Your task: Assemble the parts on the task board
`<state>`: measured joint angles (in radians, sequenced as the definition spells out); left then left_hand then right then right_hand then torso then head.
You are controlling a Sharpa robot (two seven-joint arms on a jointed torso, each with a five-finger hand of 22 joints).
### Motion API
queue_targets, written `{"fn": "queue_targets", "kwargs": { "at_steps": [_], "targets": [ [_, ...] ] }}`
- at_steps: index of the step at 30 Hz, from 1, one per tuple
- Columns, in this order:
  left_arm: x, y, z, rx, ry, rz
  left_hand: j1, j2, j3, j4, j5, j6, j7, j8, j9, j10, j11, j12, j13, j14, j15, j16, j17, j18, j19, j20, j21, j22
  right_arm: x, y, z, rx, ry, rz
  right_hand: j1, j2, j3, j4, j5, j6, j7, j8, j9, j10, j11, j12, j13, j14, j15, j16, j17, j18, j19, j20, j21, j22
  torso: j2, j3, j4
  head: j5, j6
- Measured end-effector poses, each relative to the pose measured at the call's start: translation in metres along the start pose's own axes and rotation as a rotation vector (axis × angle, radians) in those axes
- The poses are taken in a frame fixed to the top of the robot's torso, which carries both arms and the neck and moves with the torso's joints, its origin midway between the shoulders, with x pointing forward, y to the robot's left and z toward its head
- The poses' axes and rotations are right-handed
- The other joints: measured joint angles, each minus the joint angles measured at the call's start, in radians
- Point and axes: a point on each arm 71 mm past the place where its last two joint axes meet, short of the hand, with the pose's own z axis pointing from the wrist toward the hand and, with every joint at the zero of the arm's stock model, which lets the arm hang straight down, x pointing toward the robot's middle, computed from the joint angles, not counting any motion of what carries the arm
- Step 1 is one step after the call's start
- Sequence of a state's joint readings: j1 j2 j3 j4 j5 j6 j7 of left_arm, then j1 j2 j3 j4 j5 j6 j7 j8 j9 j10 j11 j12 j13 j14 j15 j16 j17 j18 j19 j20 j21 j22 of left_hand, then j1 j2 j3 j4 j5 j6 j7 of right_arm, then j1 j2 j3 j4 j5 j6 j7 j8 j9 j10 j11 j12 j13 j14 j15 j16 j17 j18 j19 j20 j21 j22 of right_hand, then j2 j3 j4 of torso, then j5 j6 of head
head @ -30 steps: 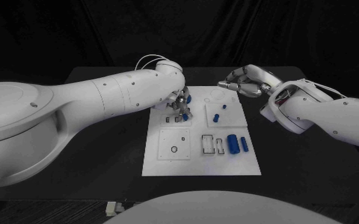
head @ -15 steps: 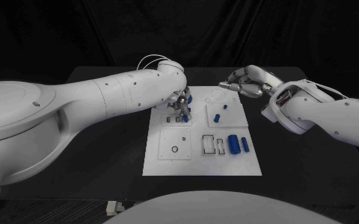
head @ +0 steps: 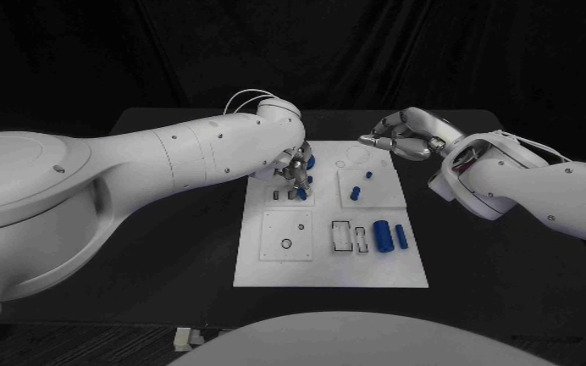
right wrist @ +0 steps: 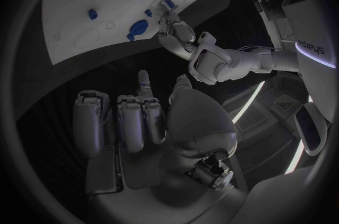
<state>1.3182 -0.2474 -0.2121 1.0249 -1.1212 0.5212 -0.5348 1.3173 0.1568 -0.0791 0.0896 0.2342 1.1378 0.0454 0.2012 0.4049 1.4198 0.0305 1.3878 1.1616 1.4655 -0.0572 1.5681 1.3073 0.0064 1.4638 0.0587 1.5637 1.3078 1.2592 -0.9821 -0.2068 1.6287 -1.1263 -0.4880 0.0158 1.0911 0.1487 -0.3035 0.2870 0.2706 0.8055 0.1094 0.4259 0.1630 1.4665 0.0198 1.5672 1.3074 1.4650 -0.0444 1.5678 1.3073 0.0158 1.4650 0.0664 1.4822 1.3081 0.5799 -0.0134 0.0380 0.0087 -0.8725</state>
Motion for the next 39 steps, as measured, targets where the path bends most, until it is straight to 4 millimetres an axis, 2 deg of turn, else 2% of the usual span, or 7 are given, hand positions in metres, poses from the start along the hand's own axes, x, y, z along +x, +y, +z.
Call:
{"fn": "queue_targets", "kwargs": {
  "at_steps": [6, 11, 15, 19, 27, 29, 39],
  "targets": [
    [0.0004, 0.0002, -0.0004, 0.003, -0.003, -0.002, 0.005, -0.005, 0.012, -0.007, 0.000, 0.006, -0.002, 0.000, 0.005, 0.000, 0.000, 0.000, 0.000, 0.000, 0.000, 0.000, 0.000, 0.000, 0.004, -0.004, 0.000, 0.000, 0.0000, -0.0007, 0.0002, 0.004, 0.002, -0.001, 0.008, -0.008, 0.000, 0.000, 0.000, 0.004, -0.004, 0.000, 0.000, 0.000, 0.000, 0.000, 0.000, 0.000, 0.000, 0.000, 0.000, 0.000, 0.000, 0.000, 0.000, 0.000, 0.000, 0.0001, -0.0001, 0.002, 0.000],
    [0.0008, 0.0025, -0.0007, 0.002, -0.005, -0.005, 0.005, -0.005, 0.022, -0.011, 0.000, 0.011, -0.004, 0.000, 0.011, -0.003, -0.003, 0.000, 0.000, 0.000, 0.000, 0.000, 0.000, 0.000, 0.004, -0.004, 0.000, 0.000, -0.0002, -0.0013, 0.0001, 0.007, 0.003, -0.001, 0.012, -0.004, 0.000, 0.000, 0.000, 0.006, -0.001, 0.000, 0.000, 0.000, 0.000, 0.000, 0.000, 0.003, 0.003, 0.000, 0.000, 0.000, 0.000, 0.000, 0.000, 0.000, 0.000, 0.0001, 0.0001, 0.000, 0.000],
    [0.0013, 0.0045, -0.0009, -0.001, -0.007, -0.008, 0.002, -0.011, 0.045, -0.021, 0.024, 0.019, -0.008, 0.000, 0.024, -0.006, -0.005, 0.000, 0.000, -0.004, -0.004, 0.000, 0.000, 0.000, 0.000, -0.007, 0.000, 0.000, -0.0006, -0.0021, -0.0004, 0.010, 0.002, -0.002, 0.012, -0.004, 0.000, 0.000, 0.000, 0.006, -0.001, 0.004, 0.000, 0.000, 0.000, 0.000, 0.000, 0.003, 0.003, 0.000, 0.000, 0.000, 0.000, 0.000, -0.005, 0.000, 0.000, 0.0001, 0.0001, 0.000, 0.000],
    [0.0017, 0.0044, -0.0013, 0.000, -0.012, -0.011, -0.006, -0.021, 0.068, -0.035, 0.038, 0.028, -0.013, 0.017, 0.044, -0.007, -0.006, 0.000, -0.014, -0.007, -0.008, 0.000, 0.000, 0.000, 0.005, -0.013, 0.000, 0.000, -0.0007, -0.0024, -0.0005, 0.012, 0.002, -0.002, 0.019, -0.005, -0.003, -0.003, 0.000, 0.006, -0.001, 0.004, 0.000, -0.004, 0.004, 0.000, 0.000, 0.003, 0.003, 0.000, 0.000, 0.000, 0.000, 0.000, -0.005, 0.000, 0.000, 0.0001, 0.0001, 0.002, 0.000],
    [0.0024, 0.0012, -0.0023, 0.003, -0.023, -0.011, -0.014, -0.030, 0.093, -0.040, 0.039, 0.025, -0.019, 0.022, 0.065, -0.011, -0.010, 0.000, -0.015, -0.007, -0.008, 0.000, 0.000, 0.000, 0.002, -0.016, 0.000, 0.000, -0.0007, -0.0026, -0.0006, 0.015, 0.003, -0.003, 0.026, -0.008, -0.003, -0.003, 0.004, 0.010, -0.004, 0.004, 0.000, -0.004, 0.004, 0.000, 0.000, 0.003, 0.003, 0.000, 0.000, 0.000, 0.000, 0.000, -0.010, 0.000, -0.001, 0.0001, 0.0007, 0.003, 0.000],
    [0.0027, 0.0013, -0.0026, 0.001, -0.024, -0.011, -0.016, -0.032, 0.096, -0.041, 0.039, 0.025, -0.019, 0.026, 0.068, -0.011, -0.010, 0.000, -0.029, -0.004, -0.011, 0.000, 0.000, 0.000, 0.002, -0.016, 0.000, 0.000, -0.0007, -0.0027, -0.0006, 0.016, 0.003, -0.003, 0.026, -0.008, -0.003, -0.003, 0.004, 0.010, -0.004, 0.004, 0.000, -0.004, 0.004, 0.000, 0.000, 0.003, 0.003, 0.000, 0.000, 0.000, 0.000, 0.000, -0.010, 0.000, -0.001, 0.0001, 0.0007, 0.003, 0.000],
    [0.0031, 0.0078, -0.0039, -0.026, -0.030, -0.019, -0.031, -0.046, 0.124, -0.041, 0.039, 0.020, -0.024, 0.027, 0.086, -0.010, -0.010, 0.000, -0.043, -0.004, -0.018, 0.000, 0.000, 0.000, 0.003, -0.022, -0.004, 0.000, -0.0014, -0.0043, -0.0009, 0.021, 0.002, -0.005, 0.032, -0.013, -0.003, -0.003, 0.004, 0.010, -0.004, 0.004, 0.000, 0.000, 0.007, 0.000, 0.001, 0.003, 0.003, 0.000, 0.000, 0.000, 0.000, 0.000, -0.010, 0.000, -0.001, 0.0001, 0.0006, 0.003, 0.000]
  ]
}}
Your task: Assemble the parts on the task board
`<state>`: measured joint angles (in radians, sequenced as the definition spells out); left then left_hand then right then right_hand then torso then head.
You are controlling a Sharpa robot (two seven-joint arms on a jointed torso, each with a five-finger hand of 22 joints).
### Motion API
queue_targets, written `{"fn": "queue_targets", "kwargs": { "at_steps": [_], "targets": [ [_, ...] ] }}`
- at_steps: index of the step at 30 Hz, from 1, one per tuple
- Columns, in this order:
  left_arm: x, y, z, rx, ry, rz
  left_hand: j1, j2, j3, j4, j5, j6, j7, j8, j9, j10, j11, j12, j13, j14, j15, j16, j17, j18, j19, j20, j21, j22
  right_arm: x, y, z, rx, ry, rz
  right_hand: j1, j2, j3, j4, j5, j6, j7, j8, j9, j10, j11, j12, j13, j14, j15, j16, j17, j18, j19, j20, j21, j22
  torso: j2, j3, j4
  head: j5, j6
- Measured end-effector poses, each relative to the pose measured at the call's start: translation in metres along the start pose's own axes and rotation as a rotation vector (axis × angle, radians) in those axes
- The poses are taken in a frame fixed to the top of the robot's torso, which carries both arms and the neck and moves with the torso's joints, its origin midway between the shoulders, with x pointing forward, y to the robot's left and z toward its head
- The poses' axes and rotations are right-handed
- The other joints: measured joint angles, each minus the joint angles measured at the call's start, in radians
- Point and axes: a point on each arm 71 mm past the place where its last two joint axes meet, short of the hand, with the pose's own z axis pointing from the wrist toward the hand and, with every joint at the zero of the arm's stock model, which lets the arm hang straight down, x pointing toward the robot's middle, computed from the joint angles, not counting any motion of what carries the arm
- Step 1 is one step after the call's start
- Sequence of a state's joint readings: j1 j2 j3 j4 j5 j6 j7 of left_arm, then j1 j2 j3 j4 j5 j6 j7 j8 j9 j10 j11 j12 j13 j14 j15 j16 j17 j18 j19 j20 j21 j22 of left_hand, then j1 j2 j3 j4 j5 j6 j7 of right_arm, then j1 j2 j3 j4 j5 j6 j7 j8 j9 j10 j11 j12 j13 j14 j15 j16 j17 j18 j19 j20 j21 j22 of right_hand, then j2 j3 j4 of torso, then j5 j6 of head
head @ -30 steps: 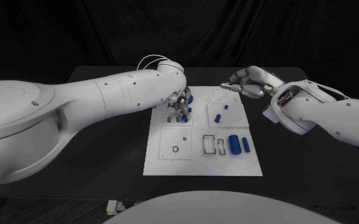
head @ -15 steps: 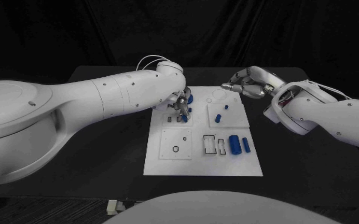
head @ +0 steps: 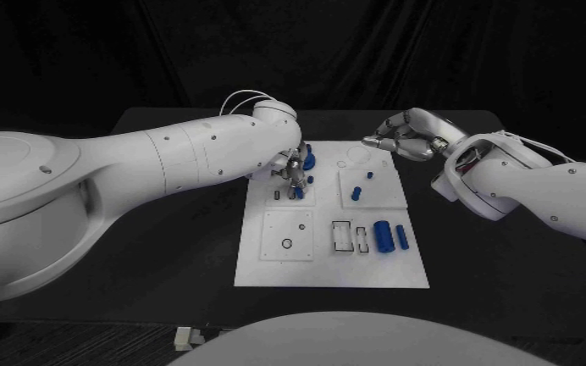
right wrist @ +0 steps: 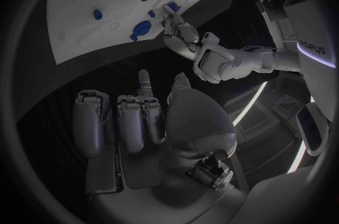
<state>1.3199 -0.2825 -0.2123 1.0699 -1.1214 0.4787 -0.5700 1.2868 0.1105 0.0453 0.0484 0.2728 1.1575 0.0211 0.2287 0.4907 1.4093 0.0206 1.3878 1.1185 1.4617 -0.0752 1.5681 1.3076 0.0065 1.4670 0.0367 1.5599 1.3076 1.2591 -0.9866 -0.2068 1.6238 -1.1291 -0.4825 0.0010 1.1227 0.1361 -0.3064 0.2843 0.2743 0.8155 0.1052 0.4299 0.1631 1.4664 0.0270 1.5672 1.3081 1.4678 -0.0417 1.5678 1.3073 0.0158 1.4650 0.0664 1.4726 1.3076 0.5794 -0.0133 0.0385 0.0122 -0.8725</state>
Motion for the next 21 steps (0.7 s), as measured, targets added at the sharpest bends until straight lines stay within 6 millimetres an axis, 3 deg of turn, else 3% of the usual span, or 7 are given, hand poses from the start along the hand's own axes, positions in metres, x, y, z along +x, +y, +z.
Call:
{"fn": "queue_targets", "kwargs": {
  "at_steps": [13, 21],
  "targets": [
    [-0.002, 0.006, -0.005, -0.023, 0.008, 0.010, -0.012, -0.012, 0.030, -0.001, 0.000, -0.020, 0.006, 0.004, 0.015, 0.000, 0.000, 0.000, 0.000, 0.000, 0.000, 0.000, 0.000, 0.000, -0.001, -0.001, -0.008, 0.000, 0.000, -0.001, 0.000, 0.003, -0.001, -0.001, 0.004, 0.004, -0.003, 0.003, 0.000, 0.000, 0.000, 0.000, 0.000, 0.000, 0.000, 0.000, 0.000, 0.000, 0.000, 0.000, 0.000, 0.000, 0.000, 0.000, -0.004, 0.000, -0.001, 0.0010, 0.0002, -0.002, 0.000],
    [-0.002, 0.011, -0.006, -0.034, 0.021, 0.017, -0.021, -0.021, 0.050, 0.000, -0.012, -0.030, 0.009, 0.000, 0.023, 0.000, 0.000, 0.000, 0.000, 0.000, 0.000, 0.000, 0.000, 0.000, -0.001, -0.001, -0.013, 0.000, 0.000, -0.001, 0.000, 0.004, 0.000, -0.002, 0.004, 0.004, -0.002, 0.003, 0.000, 0.000, 0.000, 0.000, 0.000, 0.000, 0.000, 0.000, 0.000, 0.000, 0.000, 0.000, 0.000, 0.000, 0.000, 0.000, -0.004, 0.000, -0.001, 0.0006, 0.0000, 0.005, 0.000]
  ]
}}
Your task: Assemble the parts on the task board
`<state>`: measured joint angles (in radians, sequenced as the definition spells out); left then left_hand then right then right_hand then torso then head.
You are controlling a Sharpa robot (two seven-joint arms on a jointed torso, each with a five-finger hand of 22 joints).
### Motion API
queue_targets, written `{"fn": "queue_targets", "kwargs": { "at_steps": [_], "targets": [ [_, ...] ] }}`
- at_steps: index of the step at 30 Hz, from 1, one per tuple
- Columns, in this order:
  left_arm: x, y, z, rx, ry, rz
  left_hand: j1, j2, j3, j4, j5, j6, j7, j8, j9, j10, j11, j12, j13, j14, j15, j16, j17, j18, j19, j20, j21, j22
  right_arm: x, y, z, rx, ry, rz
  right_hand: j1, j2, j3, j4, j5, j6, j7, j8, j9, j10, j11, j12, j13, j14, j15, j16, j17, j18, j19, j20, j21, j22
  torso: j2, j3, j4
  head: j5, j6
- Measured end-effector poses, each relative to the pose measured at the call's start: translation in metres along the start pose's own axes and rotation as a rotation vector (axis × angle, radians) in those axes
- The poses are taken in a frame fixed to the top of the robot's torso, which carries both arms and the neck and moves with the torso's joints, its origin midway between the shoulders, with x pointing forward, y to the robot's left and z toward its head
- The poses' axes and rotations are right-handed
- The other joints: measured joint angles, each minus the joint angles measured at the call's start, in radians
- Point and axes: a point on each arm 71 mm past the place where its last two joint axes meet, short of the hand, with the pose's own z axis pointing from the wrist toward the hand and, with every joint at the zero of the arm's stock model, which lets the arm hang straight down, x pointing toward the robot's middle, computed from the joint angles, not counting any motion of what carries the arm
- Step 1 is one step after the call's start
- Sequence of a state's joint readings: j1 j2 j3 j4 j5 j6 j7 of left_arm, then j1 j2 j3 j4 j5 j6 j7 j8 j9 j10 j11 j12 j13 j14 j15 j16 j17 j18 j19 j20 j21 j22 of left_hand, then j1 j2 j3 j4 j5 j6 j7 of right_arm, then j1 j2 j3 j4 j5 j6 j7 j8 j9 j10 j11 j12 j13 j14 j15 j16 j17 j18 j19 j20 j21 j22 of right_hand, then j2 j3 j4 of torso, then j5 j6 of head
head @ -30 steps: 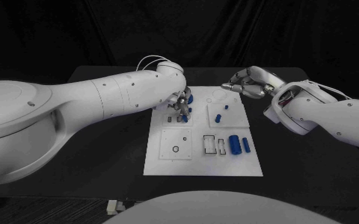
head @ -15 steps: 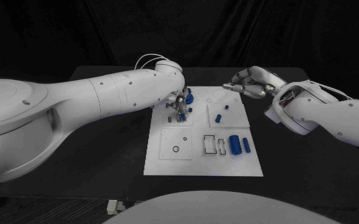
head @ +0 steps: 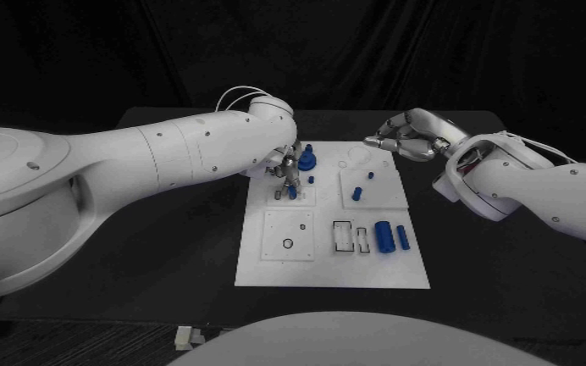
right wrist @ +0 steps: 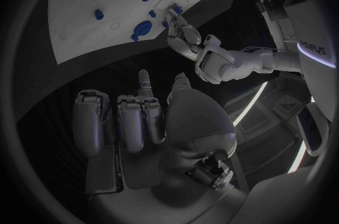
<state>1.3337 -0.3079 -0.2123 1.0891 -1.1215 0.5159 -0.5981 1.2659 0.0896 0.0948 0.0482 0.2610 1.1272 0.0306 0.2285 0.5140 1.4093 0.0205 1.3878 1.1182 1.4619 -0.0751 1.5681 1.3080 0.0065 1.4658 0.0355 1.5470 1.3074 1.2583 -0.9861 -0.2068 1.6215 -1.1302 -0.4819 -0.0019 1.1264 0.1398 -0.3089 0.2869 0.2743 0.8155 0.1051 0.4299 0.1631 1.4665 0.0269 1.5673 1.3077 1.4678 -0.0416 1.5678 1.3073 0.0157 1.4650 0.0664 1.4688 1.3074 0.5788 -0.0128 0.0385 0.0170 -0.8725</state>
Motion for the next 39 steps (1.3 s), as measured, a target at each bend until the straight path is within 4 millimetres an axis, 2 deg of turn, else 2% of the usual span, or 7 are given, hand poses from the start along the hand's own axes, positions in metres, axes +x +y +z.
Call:
{"fn": "queue_targets", "kwargs": {
  "at_steps": [27, 39],
  "targets": [
    [-0.0005, 0.0048, 0.0014, 0.006, 0.022, 0.006, -0.009, -0.009, 0.030, 0.005, -0.020, -0.029, 0.010, -0.012, 0.016, 0.003, 0.003, 0.000, 0.000, 0.003, 0.004, 0.000, 0.000, 0.000, 0.000, 0.000, -0.010, 0.000, 0.0018, -0.0006, 0.0004, 0.002, 0.007, 0.000, 0.009, -0.009, -0.006, 0.000, 0.000, 0.000, 0.000, 0.000, 0.000, 0.000, 0.000, 0.000, 0.000, 0.000, 0.000, 0.000, 0.000, 0.000, 0.004, 0.004, -0.004, 0.001, 0.001, -0.0007, -0.0008, 0.003, 0.000],
    [-0.0022, 0.0026, 0.0021, 0.024, 0.018, 0.002, -0.009, -0.009, 0.046, 0.004, -0.024, -0.032, 0.014, -0.016, 0.019, 0.003, 0.003, 0.000, 0.000, 0.003, 0.004, 0.000, 0.000, 0.000, 0.000, 0.007, -0.014, 0.000, 0.0021, -0.0005, 0.0006, 0.002, 0.009, 0.000, 0.015, -0.015, -0.008, -0.003, 0.000, 0.000, 0.000, 0.000, 0.000, 0.000, 0.000, 0.000, 0.000, 0.000, 0.000, 0.000, 0.000, 0.000, 0.004, 0.004, -0.004, 0.001, 0.001, -0.0007, -0.0009, 0.003, 0.000]
  ]
}}
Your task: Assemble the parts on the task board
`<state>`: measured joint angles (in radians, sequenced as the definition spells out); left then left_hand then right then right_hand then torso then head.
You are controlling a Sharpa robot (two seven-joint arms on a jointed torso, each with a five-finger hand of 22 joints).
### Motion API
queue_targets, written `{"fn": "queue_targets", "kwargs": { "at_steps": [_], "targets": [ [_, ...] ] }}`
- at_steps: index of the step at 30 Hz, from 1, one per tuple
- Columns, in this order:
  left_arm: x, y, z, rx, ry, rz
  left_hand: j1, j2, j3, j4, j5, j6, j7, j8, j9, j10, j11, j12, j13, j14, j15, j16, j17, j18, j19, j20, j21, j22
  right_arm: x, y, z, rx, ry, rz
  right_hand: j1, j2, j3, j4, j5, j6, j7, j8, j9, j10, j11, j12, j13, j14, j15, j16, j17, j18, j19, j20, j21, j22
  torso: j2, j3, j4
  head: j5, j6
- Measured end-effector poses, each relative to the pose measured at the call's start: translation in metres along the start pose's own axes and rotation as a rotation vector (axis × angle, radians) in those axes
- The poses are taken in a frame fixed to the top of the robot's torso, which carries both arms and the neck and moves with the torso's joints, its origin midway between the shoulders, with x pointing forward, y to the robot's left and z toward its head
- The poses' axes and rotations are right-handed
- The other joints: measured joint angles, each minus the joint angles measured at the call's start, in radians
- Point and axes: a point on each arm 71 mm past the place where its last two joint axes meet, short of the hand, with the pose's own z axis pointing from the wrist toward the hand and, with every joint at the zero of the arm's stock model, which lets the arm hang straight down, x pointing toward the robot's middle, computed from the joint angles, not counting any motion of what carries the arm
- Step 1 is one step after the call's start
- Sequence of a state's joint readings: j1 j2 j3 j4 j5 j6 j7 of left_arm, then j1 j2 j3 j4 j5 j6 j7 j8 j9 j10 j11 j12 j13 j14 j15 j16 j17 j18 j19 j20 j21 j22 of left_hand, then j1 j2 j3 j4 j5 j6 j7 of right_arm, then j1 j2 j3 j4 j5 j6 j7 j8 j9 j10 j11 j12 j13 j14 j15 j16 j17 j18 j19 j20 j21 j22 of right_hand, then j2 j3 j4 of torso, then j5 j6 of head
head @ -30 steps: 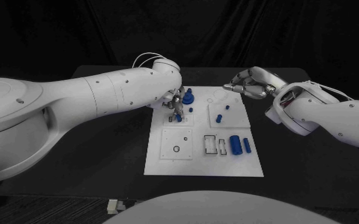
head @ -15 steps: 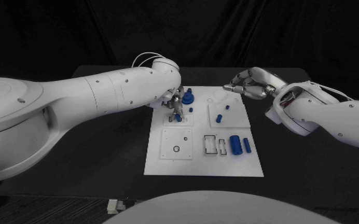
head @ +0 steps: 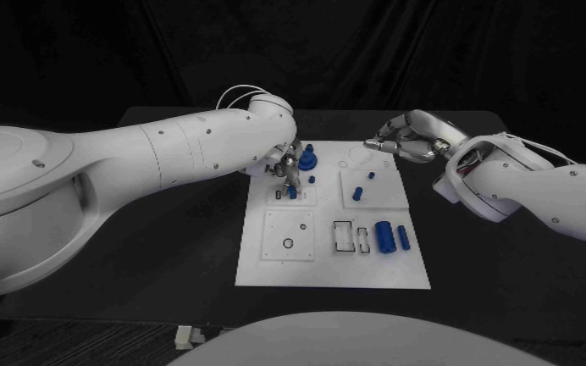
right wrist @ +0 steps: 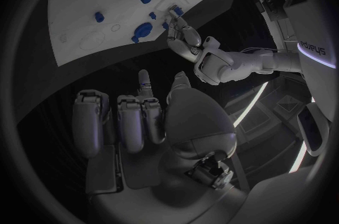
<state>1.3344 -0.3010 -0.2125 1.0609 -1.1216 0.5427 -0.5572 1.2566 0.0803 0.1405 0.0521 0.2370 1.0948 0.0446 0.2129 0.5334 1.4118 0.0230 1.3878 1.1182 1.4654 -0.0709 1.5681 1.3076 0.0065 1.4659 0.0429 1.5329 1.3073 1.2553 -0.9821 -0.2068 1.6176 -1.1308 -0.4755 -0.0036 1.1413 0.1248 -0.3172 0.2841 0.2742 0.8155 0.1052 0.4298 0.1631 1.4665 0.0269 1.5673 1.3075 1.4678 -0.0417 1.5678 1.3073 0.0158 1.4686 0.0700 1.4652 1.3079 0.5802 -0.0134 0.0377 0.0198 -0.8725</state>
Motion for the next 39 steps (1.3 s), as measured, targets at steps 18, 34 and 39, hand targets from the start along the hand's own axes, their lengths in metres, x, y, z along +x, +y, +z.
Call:
{"fn": "queue_targets", "kwargs": {
  "at_steps": [18, 34, 39],
  "targets": [
    [-0.0019, 0.0010, 0.0013, 0.006, 0.000, -0.005, -0.006, -0.029, 0.020, 0.007, -0.034, -0.031, 0.008, -0.013, 0.010, 0.003, 0.004, 0.001, 0.000, 0.002, 0.005, 0.000, 0.000, 0.000, 0.000, 0.007, -0.009, 0.000, -0.0001, -0.0003, -0.0005, 0.001, 0.001, 0.000, 0.004, 0.004, 0.000, 0.000, 0.000, 0.000, 0.000, 0.000, 0.000, 0.000, 0.000, 0.000, 0.000, 0.000, 0.000, 0.000, 0.000, 0.000, 0.000, 0.000, 0.000, 0.000, 0.000, 0.0002, 0.0002, -0.003, 0.000],
    [-0.0010, 0.0027, 0.0017, 0.003, 0.010, -0.001, -0.023, -0.027, 0.047, 0.003, -0.062, -0.070, 0.030, -0.034, 0.014, 0.006, 0.006, 0.002, 0.000, 0.000, 0.018, 0.000, 0.000, 0.000, 0.000, 0.015, -0.016, 0.000, 0.0003, -0.0008, -0.0011, 0.003, 0.001, 0.001, 0.008, 0.001, 0.000, 0.000, 0.000, 0.000, 0.000, 0.000, 0.000, 0.000, 0.000, 0.000, 0.000, 0.000, 0.000, 0.000, 0.000, 0.000, 0.000, 0.000, 0.000, 0.000, 0.000, 0.0002, 0.0002, -0.002, 0.000],
    [-0.0008, 0.0025, 0.0017, 0.003, 0.011, -0.001, -0.027, -0.023, 0.047, 0.003, -0.066, -0.070, 0.030, -0.034, 0.016, 0.006, 0.006, 0.007, 0.001, 0.000, 0.018, 0.000, 0.000, 0.000, 0.000, 0.015, -0.016, 0.001, 0.0003, -0.0010, -0.0012, 0.003, 0.001, 0.001, 0.008, 0.001, 0.000, 0.000, 0.000, 0.000, 0.000, 0.000, 0.000, 0.000, 0.000, 0.000, 0.000, 0.000, 0.000, 0.000, 0.000, 0.000, 0.000, 0.000, 0.000, 0.000, 0.000, 0.0002, 0.0002, -0.005, 0.000]
  ]
}}
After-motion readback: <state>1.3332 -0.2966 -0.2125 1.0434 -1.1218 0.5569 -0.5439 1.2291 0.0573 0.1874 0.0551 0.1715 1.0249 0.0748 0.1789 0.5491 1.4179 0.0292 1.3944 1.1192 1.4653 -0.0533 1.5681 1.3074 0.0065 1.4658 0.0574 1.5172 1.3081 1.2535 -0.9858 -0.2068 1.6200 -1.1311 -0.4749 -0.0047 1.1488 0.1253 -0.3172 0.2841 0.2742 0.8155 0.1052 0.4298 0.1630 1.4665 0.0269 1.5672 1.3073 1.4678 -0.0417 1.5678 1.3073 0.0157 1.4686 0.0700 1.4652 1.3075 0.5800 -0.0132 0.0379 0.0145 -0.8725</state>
